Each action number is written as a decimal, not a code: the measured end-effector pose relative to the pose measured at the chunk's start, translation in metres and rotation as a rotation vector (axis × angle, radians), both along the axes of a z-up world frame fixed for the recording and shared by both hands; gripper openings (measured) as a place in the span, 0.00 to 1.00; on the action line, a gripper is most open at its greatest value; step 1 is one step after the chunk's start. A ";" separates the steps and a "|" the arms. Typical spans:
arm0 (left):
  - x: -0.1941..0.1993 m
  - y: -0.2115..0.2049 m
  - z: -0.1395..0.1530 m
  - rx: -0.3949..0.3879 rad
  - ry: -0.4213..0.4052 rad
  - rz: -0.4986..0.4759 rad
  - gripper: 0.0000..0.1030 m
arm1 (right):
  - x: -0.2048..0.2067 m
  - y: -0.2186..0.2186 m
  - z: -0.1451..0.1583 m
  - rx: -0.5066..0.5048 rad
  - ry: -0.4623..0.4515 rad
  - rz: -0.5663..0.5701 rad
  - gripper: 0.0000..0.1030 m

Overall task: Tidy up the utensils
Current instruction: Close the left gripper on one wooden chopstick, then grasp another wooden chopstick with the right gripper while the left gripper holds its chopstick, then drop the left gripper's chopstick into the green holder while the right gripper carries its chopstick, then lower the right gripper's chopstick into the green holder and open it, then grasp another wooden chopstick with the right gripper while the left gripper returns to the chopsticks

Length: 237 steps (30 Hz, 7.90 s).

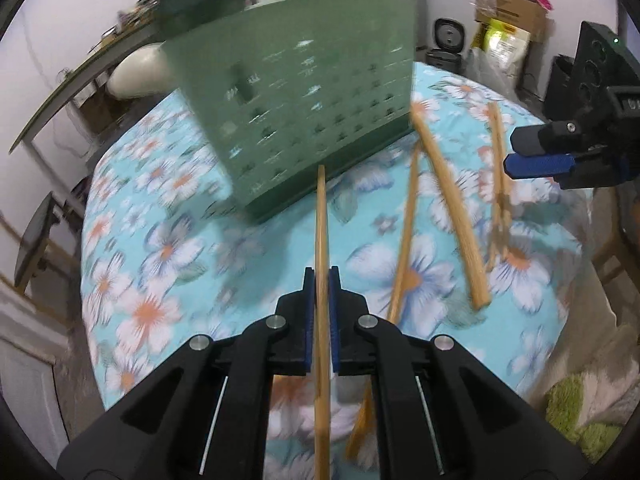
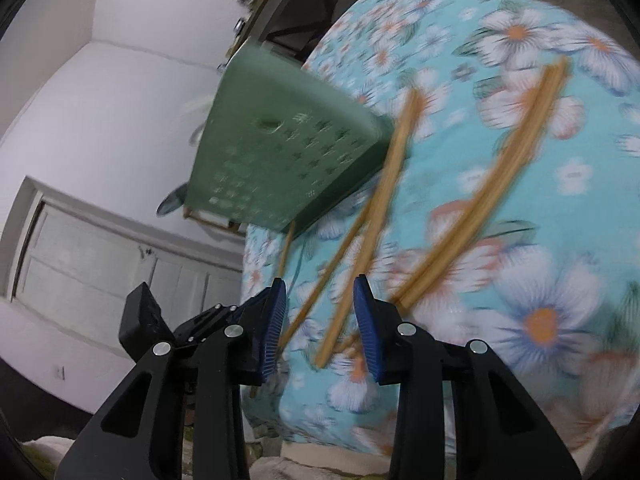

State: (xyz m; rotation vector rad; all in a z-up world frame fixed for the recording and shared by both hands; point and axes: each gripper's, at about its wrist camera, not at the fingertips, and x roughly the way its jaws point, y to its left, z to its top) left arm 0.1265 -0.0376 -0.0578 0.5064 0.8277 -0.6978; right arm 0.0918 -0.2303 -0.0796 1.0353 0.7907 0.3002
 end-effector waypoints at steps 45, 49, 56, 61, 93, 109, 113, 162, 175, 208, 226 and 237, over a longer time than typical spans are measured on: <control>0.019 0.072 -0.014 -0.209 0.110 0.106 0.06 | 0.081 0.085 -0.016 -0.229 0.255 -0.061 0.13; 0.021 0.073 -0.011 -0.205 0.120 0.112 0.10 | 0.085 0.094 -0.012 -0.261 0.249 -0.023 0.14; 0.036 0.058 -0.004 -0.189 0.129 0.098 0.20 | 0.096 0.093 -0.013 -0.284 0.244 -0.008 0.20; 0.055 0.041 -0.009 -0.175 0.174 0.098 0.20 | 0.107 0.097 -0.017 -0.285 0.236 -0.011 0.20; 0.020 0.083 0.141 -0.431 -0.039 0.145 0.04 | 0.024 0.055 0.106 -0.452 -0.251 -0.089 0.06; -0.001 0.062 0.269 -0.702 -0.210 0.017 0.04 | -0.015 0.035 0.146 -0.503 -0.381 -0.172 0.06; 0.007 0.049 0.288 -0.752 -0.264 0.015 0.04 | -0.020 0.026 0.146 -0.485 -0.391 -0.183 0.06; 0.051 0.065 0.181 -0.683 -0.151 0.189 0.37 | -0.023 0.021 0.211 -0.579 -0.574 -0.190 0.06; 0.030 0.125 0.117 -0.662 -0.030 0.302 0.53 | 0.021 0.064 0.286 -0.772 -0.786 -0.121 0.06; 0.028 0.156 0.092 -0.729 0.019 0.352 0.60 | 0.079 0.083 0.233 -1.042 -0.598 -0.023 0.41; 0.014 0.117 0.095 -0.680 0.050 0.263 0.62 | -0.012 -0.058 0.113 -0.509 -0.148 -0.275 0.41; -0.004 0.076 0.079 -0.608 0.104 0.172 0.63 | -0.016 -0.095 0.008 -0.211 0.079 -0.372 0.31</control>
